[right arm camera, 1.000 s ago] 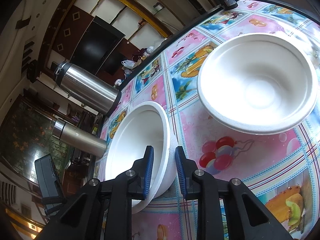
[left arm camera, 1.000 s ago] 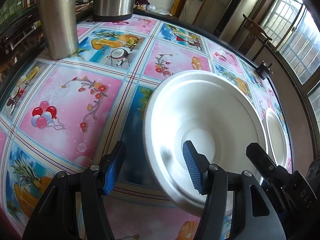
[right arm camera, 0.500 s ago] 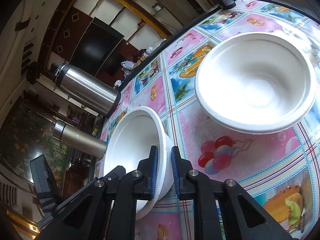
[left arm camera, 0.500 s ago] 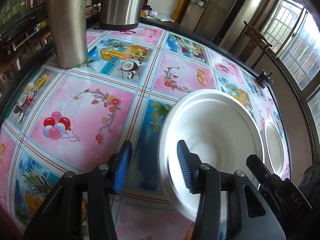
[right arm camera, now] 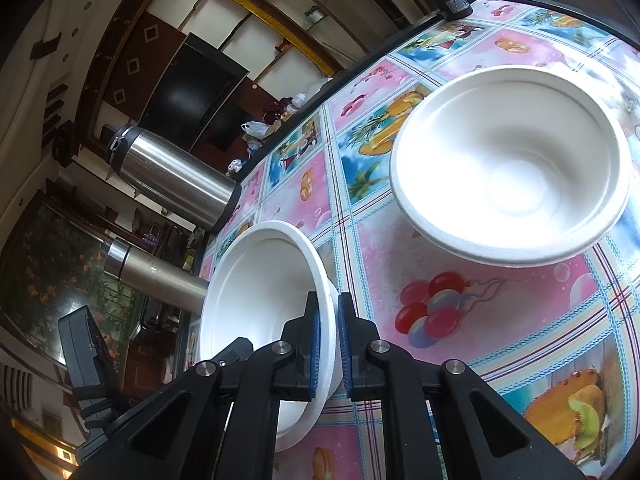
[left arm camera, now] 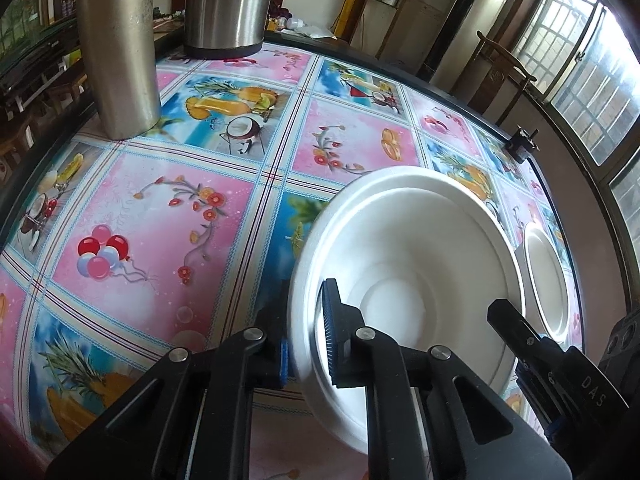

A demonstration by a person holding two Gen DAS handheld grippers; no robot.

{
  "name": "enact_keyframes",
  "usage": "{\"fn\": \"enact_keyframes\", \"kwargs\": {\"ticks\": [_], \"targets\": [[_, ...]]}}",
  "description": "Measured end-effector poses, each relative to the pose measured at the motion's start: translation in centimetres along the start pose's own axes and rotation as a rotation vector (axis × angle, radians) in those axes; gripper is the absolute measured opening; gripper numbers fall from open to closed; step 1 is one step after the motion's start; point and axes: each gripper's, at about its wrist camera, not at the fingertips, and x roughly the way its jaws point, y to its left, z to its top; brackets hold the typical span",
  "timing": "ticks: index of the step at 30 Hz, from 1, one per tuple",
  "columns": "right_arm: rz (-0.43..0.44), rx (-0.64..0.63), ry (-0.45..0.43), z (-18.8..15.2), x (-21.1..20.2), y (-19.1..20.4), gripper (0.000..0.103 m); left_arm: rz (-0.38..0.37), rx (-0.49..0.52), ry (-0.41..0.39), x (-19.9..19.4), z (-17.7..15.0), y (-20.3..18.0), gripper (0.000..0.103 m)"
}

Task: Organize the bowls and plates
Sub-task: 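Close both grippers on the rim of the white bowl, then lift the white bowl with both grippers and carry it toward the plate stack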

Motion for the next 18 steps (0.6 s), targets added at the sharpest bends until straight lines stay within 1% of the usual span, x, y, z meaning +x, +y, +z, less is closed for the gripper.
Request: {"fn": "enact_keyframes", "kwargs": {"ticks": [8,14,18], "targets": [[0.004,0.022,0.023,0.1,-0.2,-0.4,0.008,0.029,0.023,0.001,-0.5,-1.1,-0.3,0.010],[0.028,0.070,0.091,-0.5,-0.8,-1.2,0.009,0.041,0.057,0.000,-2.0,-3.2,-0.4,0.010],[0.036,0.076,0.130,-1.4,-1.1,-1.2,0.009,0.055,0.076,-0.004,-3.0,-4.6,-0.1,0.011]]}}
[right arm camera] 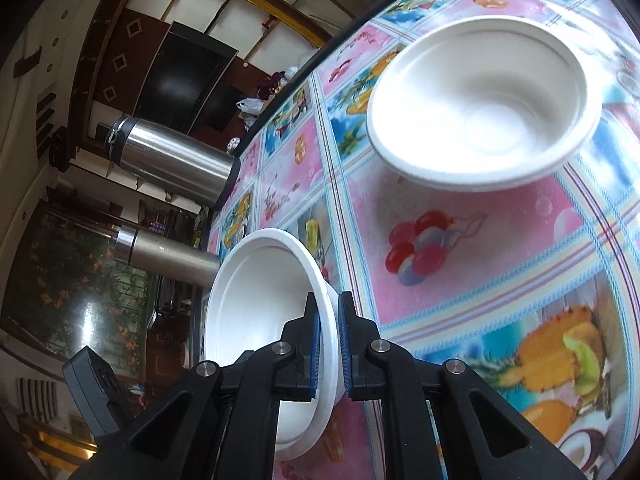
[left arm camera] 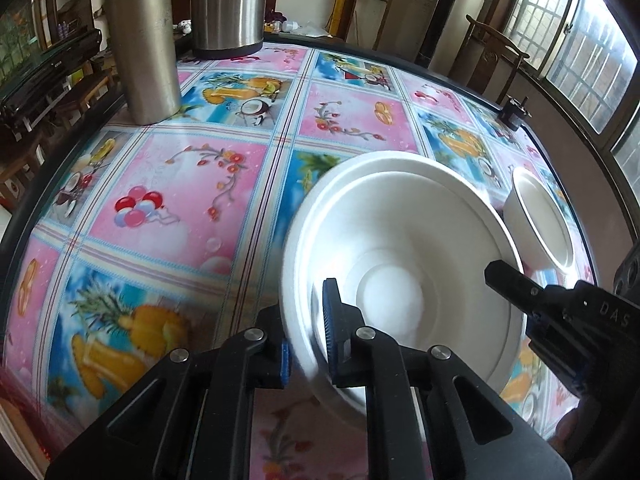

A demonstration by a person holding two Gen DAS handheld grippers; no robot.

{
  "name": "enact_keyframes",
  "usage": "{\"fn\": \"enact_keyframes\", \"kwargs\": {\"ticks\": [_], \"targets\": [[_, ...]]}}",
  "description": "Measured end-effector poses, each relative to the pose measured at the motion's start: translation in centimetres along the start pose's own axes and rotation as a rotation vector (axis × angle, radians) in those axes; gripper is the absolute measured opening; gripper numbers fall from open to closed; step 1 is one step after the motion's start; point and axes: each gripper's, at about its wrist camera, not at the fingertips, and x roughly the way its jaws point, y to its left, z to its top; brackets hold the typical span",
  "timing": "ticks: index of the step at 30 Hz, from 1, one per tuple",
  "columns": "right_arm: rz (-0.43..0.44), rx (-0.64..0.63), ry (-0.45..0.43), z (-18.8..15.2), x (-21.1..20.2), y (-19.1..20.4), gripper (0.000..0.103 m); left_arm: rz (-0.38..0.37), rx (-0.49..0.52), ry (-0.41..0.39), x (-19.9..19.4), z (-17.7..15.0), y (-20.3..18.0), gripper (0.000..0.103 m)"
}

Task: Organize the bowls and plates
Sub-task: 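Lift the white bowl with both grippers and carry it toward the plate stack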

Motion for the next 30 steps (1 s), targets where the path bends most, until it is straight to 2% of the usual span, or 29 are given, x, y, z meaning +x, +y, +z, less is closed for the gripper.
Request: {"fn": "enact_keyframes", "kwargs": {"ticks": [13,30], "targets": [[-0.007,-0.066,0.009,-5.0,-2.4,0.2,0.009,0.045,0.052,-0.019,-3.1,-5.1,1.0,0.013],[0.003,-0.115,0.002,-8.6,-4.3,-0.2,0.009,0.063,0.088,-0.054,-5.3,-8.3,1.5,0.014]]}}
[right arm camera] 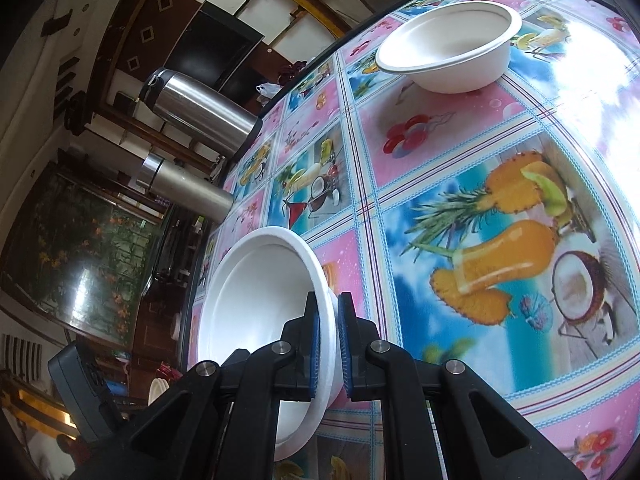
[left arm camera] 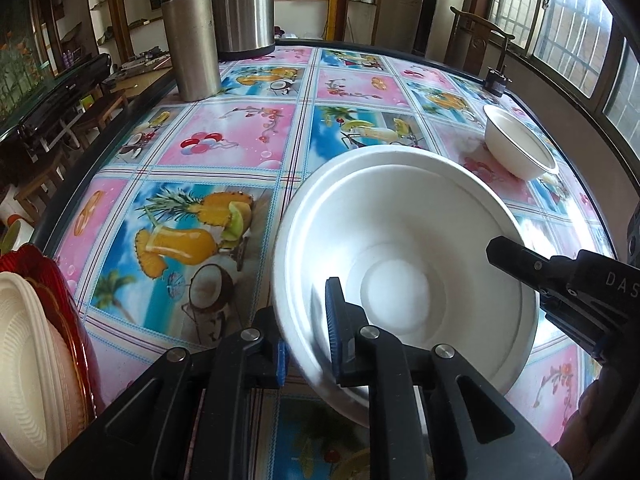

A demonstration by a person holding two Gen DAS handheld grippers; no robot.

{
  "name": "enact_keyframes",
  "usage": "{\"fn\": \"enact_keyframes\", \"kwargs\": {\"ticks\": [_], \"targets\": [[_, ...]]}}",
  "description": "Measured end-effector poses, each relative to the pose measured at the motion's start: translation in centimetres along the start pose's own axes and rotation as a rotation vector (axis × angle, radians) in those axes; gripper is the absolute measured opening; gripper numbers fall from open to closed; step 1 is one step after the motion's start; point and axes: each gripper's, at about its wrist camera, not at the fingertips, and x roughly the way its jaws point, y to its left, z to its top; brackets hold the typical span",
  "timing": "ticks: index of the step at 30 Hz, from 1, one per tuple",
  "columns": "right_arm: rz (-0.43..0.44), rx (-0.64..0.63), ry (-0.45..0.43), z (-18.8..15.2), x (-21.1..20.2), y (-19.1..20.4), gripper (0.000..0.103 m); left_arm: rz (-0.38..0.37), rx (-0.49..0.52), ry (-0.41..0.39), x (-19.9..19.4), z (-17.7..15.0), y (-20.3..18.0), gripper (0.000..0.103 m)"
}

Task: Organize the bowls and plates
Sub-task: 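Lift the white bowl with both grippers and carry it toward the plate stack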

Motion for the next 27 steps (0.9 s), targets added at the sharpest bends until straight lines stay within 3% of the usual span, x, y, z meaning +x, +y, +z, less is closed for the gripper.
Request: {"fn": "enact_keyframes", "kwargs": {"ticks": [27], "targets": [[0.026,-0.020,-0.003,-2.4,-0.5,0.3,0.010,-0.014,0.016,-0.011,-1.3,-2.4,0.7,0.016]]}}
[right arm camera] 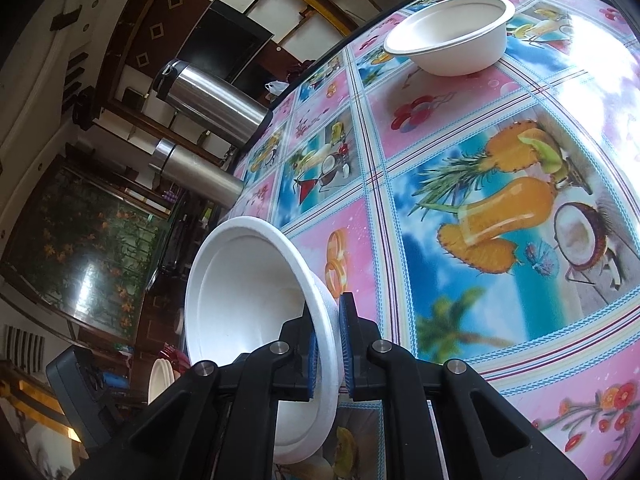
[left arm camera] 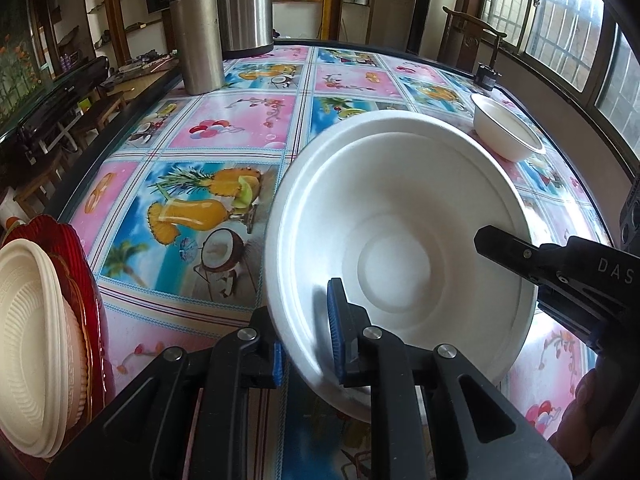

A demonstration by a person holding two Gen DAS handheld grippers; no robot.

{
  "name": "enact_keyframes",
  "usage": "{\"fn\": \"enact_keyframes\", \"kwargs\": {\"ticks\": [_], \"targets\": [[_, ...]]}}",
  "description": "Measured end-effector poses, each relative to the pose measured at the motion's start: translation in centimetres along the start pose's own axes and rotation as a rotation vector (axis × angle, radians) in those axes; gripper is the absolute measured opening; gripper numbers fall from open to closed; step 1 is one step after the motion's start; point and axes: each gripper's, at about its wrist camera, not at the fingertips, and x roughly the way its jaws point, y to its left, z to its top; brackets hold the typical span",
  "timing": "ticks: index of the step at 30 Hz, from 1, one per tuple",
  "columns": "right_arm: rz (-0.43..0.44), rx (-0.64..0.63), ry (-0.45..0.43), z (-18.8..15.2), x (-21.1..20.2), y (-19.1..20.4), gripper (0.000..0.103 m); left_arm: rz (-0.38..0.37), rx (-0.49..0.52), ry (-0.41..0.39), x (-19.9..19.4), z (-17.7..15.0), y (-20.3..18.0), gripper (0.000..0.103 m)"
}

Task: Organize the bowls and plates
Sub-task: 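Lift the white bowl with both grippers and carry it toward the plate stack, then carry the white bowl with both grippers over the red plate stack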

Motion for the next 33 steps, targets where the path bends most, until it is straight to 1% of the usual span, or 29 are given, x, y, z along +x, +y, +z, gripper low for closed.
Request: {"fn": "enact_keyframes", "kwargs": {"ticks": [15,26,33], "targets": [[0.010,-0.021,-0.004,-1.0,-0.2,0.8,0.011,0.000,-0.018,-0.017,-0.7,-0.8,0.8,0.016],[0.058,-0.050,-0.006,-2.1,-0.9,3.0,0.011,0.012,-0.041,-0.083,-3.7,-1.2,2.6,0.016],[0.096,-0.091,-0.005,-2.8,-1.6,5.8,0.011,0.024,-0.063,-0.136,-6.2,-1.3,4.5,0.016]]}}
